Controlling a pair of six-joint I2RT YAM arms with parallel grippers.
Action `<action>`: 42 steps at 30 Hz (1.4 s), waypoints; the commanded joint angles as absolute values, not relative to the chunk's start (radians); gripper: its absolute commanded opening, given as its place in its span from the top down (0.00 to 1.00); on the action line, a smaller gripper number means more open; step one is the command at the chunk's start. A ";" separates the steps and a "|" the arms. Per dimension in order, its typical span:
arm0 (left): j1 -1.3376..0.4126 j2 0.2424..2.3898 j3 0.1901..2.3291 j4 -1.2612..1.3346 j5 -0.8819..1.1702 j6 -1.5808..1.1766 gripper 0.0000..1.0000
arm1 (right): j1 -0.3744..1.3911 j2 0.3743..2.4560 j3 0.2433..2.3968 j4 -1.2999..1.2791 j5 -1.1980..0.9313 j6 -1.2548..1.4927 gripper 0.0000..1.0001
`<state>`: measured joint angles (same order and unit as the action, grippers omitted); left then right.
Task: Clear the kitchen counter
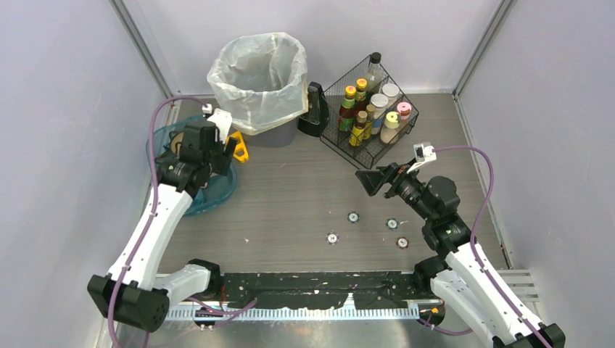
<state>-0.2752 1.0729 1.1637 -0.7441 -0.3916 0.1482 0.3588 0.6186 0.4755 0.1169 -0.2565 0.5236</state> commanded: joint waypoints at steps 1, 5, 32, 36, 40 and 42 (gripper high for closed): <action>-0.224 1.113 1.175 -0.605 -0.274 0.298 1.00 | 0.357 0.594 0.510 0.103 -0.230 0.475 0.04; -0.198 1.146 1.098 -0.535 -0.172 0.373 1.00 | 0.368 0.581 0.511 0.095 -0.229 0.457 0.05; -0.035 1.357 0.910 -0.363 0.056 0.425 0.68 | 0.399 0.498 0.492 0.049 -0.174 0.404 0.05; -0.035 1.372 0.906 -0.365 0.045 0.421 0.54 | 0.403 0.479 0.502 0.025 -0.162 0.396 0.05; -0.034 1.337 0.892 -0.342 0.020 0.410 0.30 | 0.402 0.451 0.525 -0.036 -0.132 0.384 0.05; -0.035 1.306 0.890 -0.339 0.027 0.402 0.23 | 0.402 0.430 0.546 -0.071 -0.114 0.379 0.05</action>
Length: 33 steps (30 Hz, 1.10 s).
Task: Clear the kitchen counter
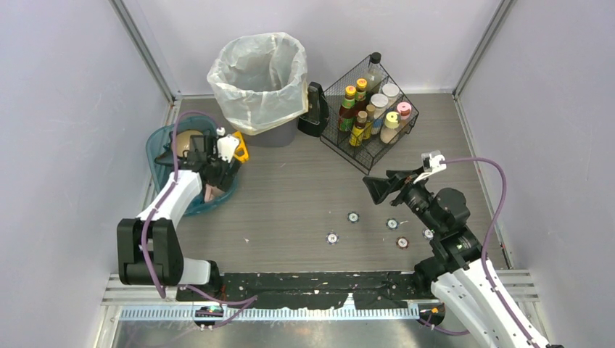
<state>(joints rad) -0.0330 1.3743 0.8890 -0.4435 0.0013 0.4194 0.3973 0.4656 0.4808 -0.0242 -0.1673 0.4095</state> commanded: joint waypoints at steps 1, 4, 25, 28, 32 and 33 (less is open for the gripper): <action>-0.035 1.288 0.892 -0.341 0.034 0.399 0.21 | 0.403 0.414 0.551 -0.096 -0.109 0.377 0.05; -0.035 1.222 0.897 -0.345 0.047 0.380 0.06 | 0.401 0.376 0.579 -0.144 -0.071 0.366 0.05; -0.034 0.441 0.908 -0.423 -0.067 -0.059 0.00 | 0.403 0.133 0.768 -0.436 0.511 0.119 0.05; -0.035 0.312 0.875 -0.468 -0.129 -0.093 0.00 | 0.401 0.105 0.767 -0.441 0.573 0.082 0.05; -0.035 0.139 0.824 -0.519 -0.277 -0.163 0.00 | 0.402 0.047 0.734 -0.438 0.642 0.039 0.05; -0.036 0.094 0.803 -0.522 -0.302 -0.173 0.00 | 0.402 0.026 0.726 -0.434 0.656 0.031 0.05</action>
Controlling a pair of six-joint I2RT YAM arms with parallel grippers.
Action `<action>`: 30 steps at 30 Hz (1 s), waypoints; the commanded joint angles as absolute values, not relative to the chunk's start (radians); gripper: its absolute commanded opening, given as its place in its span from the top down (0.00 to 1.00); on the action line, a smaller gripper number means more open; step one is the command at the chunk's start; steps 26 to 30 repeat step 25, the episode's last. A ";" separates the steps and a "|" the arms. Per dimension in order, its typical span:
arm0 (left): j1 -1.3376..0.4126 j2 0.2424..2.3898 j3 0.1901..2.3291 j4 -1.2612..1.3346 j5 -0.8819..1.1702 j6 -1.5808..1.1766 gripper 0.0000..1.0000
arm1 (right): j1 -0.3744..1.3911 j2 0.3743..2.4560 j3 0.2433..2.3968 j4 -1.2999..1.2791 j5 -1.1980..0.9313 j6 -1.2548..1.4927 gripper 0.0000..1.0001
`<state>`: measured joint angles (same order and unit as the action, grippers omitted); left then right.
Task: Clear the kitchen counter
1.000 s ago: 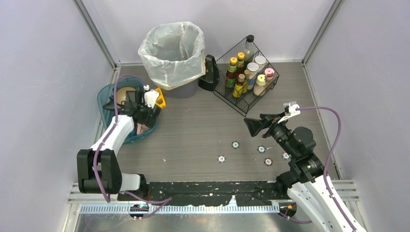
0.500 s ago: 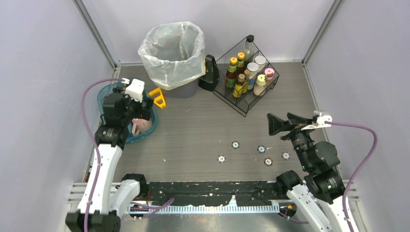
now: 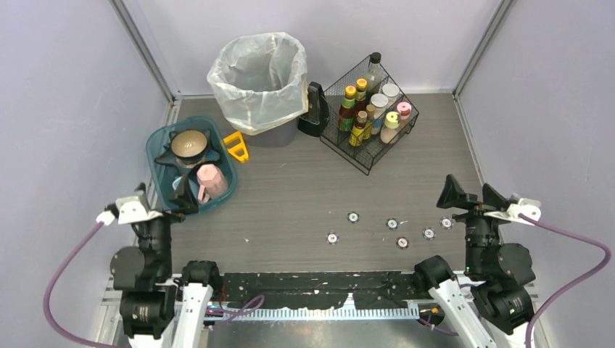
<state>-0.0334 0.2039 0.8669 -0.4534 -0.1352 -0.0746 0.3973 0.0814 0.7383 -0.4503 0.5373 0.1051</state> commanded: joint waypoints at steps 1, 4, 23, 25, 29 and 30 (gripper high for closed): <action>-0.039 0.052 0.781 -0.519 -0.321 -0.173 0.00 | 0.401 0.015 0.707 -0.426 0.663 0.029 0.05; -0.060 -0.077 0.692 -0.482 -0.384 -0.181 0.00 | 0.402 -0.059 0.653 -0.395 0.671 0.024 0.05; -0.063 -0.229 0.499 -0.379 -0.520 -0.205 0.00 | 0.402 -0.181 0.553 -0.319 0.746 0.012 0.05; -0.063 -0.232 0.487 -0.364 -0.524 -0.190 0.00 | 0.401 -0.181 0.549 -0.314 0.742 0.010 0.05; -0.063 -0.232 0.487 -0.364 -0.524 -0.190 0.00 | 0.401 -0.181 0.549 -0.314 0.742 0.010 0.05; -0.063 -0.232 0.487 -0.364 -0.524 -0.190 0.00 | 0.401 -0.181 0.549 -0.314 0.742 0.010 0.05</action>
